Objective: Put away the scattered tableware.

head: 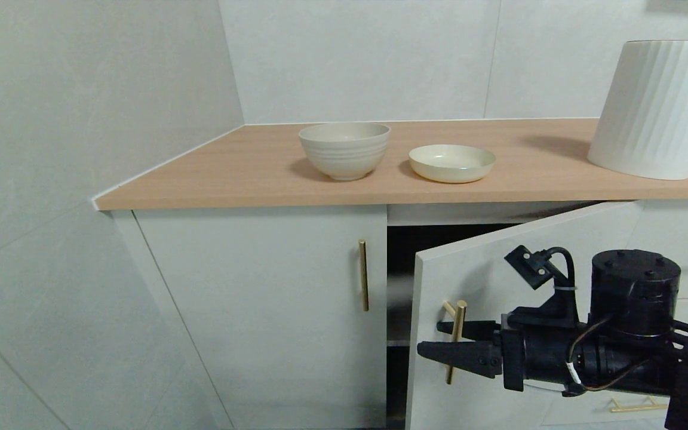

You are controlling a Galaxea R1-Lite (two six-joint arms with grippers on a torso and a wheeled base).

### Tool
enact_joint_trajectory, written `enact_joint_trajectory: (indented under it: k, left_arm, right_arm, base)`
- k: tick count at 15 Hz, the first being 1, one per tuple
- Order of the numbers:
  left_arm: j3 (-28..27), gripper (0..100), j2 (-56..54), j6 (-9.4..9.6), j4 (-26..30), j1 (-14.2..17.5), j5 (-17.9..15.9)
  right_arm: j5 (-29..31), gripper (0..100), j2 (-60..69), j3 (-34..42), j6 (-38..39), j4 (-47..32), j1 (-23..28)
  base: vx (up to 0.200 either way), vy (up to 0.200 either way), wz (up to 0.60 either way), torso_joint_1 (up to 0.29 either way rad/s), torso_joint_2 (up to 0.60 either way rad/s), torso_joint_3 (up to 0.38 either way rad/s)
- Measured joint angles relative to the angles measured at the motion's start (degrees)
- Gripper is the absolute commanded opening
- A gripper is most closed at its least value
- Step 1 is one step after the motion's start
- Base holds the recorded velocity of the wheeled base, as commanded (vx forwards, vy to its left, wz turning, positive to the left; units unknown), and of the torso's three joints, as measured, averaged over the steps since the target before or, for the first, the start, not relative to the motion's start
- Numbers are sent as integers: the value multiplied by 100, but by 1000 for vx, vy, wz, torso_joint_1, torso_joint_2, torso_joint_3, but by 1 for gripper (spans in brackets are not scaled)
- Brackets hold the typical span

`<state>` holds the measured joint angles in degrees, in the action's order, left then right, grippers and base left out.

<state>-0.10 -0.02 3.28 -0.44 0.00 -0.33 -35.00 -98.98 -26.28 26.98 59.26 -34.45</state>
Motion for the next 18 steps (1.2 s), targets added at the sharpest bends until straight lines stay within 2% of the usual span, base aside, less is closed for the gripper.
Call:
enact_joint_trajectory:
  k: [1, 3, 6, 7, 9, 11, 12, 14, 18]
  left_arm:
    - [-87, 100, 0, 16, -51, 0, -100]
    - [-640, 100, 71, -30, 82, -2, -634]
    - [-1997, 100, 908, -357, 432, -5, -1541]
    - [-2354, 100, 1330, -502, 478, -7, -1801]
    - [-3071, 100, 2471, -944, 492, -29, -2455]
    - [-3534, 100, 3704, -1392, 251, -167, -3185]
    - [-3661, 100, 4285, -1590, 62, -308, -3447]
    - [-3752, 100, 5385, -1865, -357, -733, -3774]
    - [-3377, 100, 7166, -2065, -1526, -1686, -3970]
  right_arm:
    - [0, 100, 44, 44, 1, -6, 0]
    - [2, 100, 90, 84, 1, -13, -5]
    - [9, 100, 123, 95, 1, -15, -6]
    - [13, 100, 124, 95, 1, -13, -6]
    - [11, 100, 124, 95, 0, -11, -6]
    - [11, 100, 134, 96, 1, -11, -6]
    - [11, 100, 140, 96, 1, -11, -13]
    - [35, 100, 143, 112, 1, 2, -57]
    - [40, 100, 138, 132, 1, 9, -113]
  base:
    - [0, 0, 0, 0, 0, 0]
    - [0, 0, 0, 0, 0, 0]
    - [0, 0, 0, 0, 0, 0]
    - [0, 0, 0, 0, 0, 0]
    - [0, 0, 0, 0, 0, 0]
    - [0, 0, 0, 0, 0, 0]
    - [0, 0, 0, 0, 0, 0]
    - [0, 0, 0, 0, 0, 0]
    - [0, 0, 0, 0, 0, 0]
